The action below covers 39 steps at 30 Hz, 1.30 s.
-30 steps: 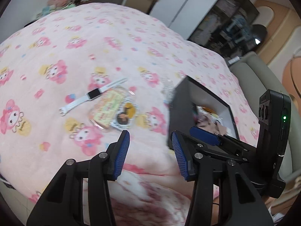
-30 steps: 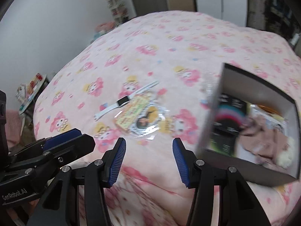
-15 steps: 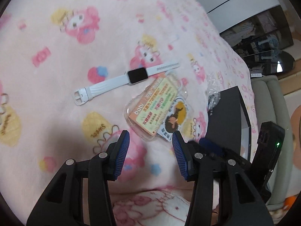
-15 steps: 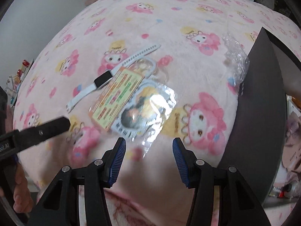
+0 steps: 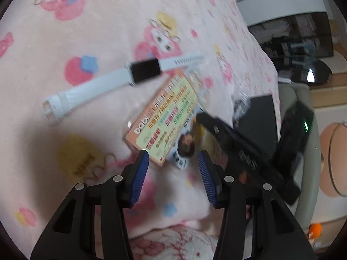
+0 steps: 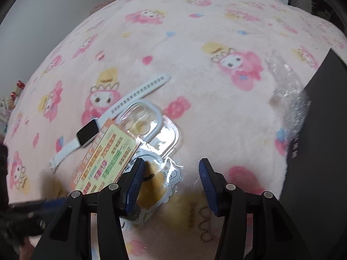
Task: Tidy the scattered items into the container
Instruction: 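Grasp the babi card with girl sticker using the left gripper, then carry the card with the left gripper over the black box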
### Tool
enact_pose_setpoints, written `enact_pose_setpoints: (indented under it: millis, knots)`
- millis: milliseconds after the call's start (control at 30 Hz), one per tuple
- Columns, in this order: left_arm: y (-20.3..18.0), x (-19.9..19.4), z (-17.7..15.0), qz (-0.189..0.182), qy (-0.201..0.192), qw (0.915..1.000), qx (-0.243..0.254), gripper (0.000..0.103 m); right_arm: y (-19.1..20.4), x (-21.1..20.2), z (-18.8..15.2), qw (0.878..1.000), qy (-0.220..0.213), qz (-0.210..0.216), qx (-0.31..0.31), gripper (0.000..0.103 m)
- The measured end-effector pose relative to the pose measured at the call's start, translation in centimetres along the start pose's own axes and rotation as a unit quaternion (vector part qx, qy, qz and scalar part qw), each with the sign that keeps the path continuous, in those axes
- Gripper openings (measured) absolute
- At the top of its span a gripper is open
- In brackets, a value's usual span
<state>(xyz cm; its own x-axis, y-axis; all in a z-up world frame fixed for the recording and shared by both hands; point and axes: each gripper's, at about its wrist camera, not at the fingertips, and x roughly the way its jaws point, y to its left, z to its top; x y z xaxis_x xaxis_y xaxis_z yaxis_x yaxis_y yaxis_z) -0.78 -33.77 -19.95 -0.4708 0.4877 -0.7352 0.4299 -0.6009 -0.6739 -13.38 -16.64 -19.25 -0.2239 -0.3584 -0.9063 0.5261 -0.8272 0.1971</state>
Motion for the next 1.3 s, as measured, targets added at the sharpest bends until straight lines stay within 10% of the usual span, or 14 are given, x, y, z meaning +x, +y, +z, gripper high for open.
enact_pose_setpoints:
  millis: [300,500,867,1033,1300]
  knots:
    - [-0.1,-1.3,0.9,0.041,-0.052,0.9978,-0.009,0.048,2.5,-1.7,-3.2,0.984,0.076,0.161,-0.020,0.047]
    - [2.3,-3.2,-0.3,0.076,-0.074,0.9933,-0.047,0.048,1.9,-2.9,-1.9,0.995,0.031,0.084,-0.035,0.047]
    - [0.6,-3.1,-0.5,0.069,-0.073,0.9949,-0.014,0.048,4.3,-2.3,-4.5,0.980,0.104,0.161,-0.061,0.037]
    - [2.0,-1.3,0.0,0.091,-0.039,0.9946,-0.028,0.048,3.4,-1.4,-3.7,0.989,0.080,0.114,-0.042,0.037]
    - [-3.1,-4.0,-3.4,0.057,-0.050,0.9968,0.026,0.047,3.4,-5.4,-4.0,0.983,0.057,0.169,-0.036,0.033]
